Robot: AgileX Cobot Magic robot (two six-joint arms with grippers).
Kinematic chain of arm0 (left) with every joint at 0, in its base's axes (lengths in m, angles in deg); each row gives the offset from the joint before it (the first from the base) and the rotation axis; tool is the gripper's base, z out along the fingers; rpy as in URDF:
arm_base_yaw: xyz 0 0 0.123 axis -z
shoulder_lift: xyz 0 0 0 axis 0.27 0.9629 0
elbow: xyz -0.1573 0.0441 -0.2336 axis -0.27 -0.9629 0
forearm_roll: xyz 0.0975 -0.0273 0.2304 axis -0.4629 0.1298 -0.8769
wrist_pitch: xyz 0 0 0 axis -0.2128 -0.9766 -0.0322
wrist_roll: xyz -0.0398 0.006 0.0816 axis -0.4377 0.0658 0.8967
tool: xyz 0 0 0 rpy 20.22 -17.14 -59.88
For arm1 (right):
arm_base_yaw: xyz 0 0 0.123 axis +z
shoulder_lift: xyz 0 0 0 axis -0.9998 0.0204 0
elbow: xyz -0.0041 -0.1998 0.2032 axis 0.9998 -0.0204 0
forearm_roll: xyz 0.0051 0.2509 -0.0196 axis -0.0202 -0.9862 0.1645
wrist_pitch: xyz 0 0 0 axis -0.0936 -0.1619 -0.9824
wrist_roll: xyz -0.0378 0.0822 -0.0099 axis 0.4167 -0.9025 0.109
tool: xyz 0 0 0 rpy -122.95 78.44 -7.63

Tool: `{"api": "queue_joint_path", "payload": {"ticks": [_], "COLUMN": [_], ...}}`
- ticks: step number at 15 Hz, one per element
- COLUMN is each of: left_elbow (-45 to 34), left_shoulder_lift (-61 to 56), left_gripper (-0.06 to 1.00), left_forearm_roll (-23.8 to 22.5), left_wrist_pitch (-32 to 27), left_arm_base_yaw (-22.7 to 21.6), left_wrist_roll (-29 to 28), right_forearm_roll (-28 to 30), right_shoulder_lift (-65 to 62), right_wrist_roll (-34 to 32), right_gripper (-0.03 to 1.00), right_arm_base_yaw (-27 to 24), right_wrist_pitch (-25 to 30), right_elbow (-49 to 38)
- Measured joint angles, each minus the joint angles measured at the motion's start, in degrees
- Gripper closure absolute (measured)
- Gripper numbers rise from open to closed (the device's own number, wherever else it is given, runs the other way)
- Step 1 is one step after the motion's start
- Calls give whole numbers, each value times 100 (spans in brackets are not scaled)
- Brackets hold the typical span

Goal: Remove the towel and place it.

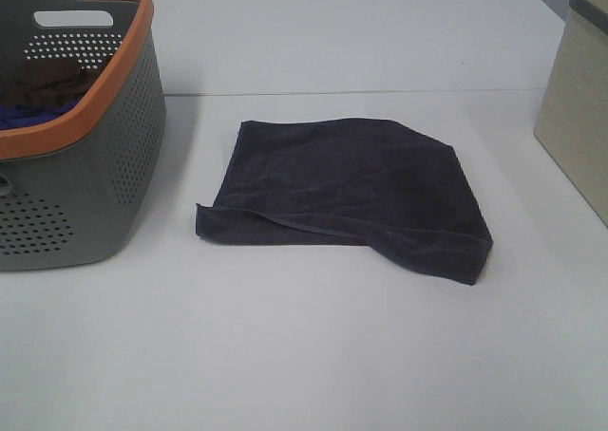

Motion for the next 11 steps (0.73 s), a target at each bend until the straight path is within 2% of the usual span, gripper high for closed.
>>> {"api": "queue_joint_path", "payload": {"ticks": [3, 11], "left_elbow": [0, 0], "left_shoulder_lift": [0, 0], "left_gripper": [19, 19], "left_forearm_roll": [29, 29], "left_wrist_pitch": [0, 6], "left_arm_base_yaw": [183, 183], "left_wrist_roll": [0, 0], "right_forearm_roll": [0, 0], "right_shoulder_lift": [0, 0], "right_wrist_roll": [0, 0], "right_gripper": [36, 36], "right_arm_base_yaw": [0, 0], "right_wrist_pitch": [0, 0], "right_elbow": [0, 0]}}
